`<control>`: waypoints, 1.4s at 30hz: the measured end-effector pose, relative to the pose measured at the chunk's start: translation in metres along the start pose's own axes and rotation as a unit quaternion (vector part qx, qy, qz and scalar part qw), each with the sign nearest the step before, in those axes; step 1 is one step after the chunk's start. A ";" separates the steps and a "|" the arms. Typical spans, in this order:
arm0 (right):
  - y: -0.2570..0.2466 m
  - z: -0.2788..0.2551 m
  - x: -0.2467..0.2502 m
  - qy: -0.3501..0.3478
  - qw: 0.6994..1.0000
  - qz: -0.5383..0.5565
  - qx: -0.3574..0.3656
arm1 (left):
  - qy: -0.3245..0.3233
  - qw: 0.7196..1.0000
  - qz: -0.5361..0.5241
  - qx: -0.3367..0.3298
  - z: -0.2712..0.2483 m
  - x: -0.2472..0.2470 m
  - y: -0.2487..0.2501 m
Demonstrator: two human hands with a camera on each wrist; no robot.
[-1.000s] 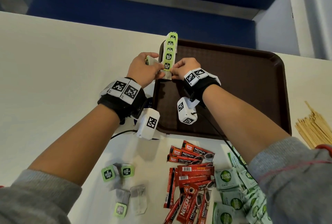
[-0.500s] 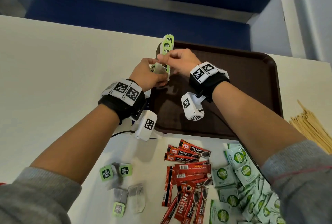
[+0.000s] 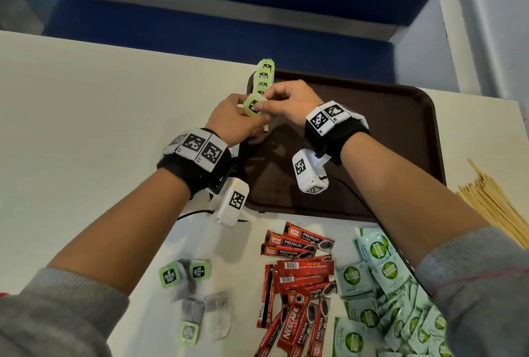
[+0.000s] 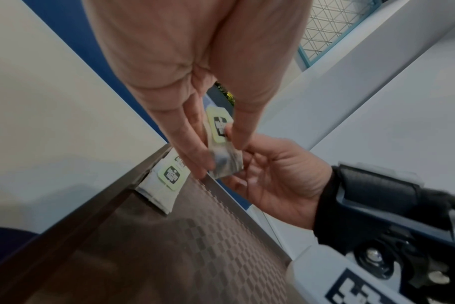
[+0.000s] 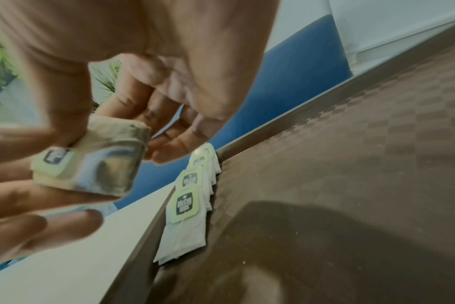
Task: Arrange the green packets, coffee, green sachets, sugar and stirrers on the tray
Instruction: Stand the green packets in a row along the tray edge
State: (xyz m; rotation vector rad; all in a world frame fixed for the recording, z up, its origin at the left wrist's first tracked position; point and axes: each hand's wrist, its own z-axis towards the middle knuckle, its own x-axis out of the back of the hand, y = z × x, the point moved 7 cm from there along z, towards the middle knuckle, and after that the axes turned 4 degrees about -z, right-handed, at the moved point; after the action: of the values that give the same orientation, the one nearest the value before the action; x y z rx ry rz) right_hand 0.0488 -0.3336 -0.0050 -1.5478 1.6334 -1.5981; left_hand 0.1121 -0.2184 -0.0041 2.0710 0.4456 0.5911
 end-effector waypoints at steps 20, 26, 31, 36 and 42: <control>0.058 0.012 -0.016 0.066 0.984 -0.034 -0.159 | 0.006 0.912 0.407 -0.049 0.010 -0.003 0.004; 0.064 0.014 -0.015 0.093 0.977 -0.035 -0.187 | -0.054 0.869 0.489 -0.038 0.008 -0.021 -0.007; 0.068 0.012 -0.015 0.099 0.975 -0.036 -0.198 | -0.068 0.849 0.522 -0.037 0.006 -0.028 -0.012; 0.068 0.012 -0.016 0.101 0.974 -0.050 -0.199 | -0.078 0.846 0.527 -0.032 0.006 -0.031 -0.016; 0.066 0.014 -0.016 0.113 0.971 -0.074 -0.197 | -0.082 0.841 0.534 -0.030 0.007 -0.031 -0.018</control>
State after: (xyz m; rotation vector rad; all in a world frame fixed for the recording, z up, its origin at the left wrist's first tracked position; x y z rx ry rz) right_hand 0.0380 -0.3428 -0.0724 -1.7672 2.1059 -1.6475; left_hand 0.0889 -0.2299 -0.0299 2.1513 -0.9070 1.0129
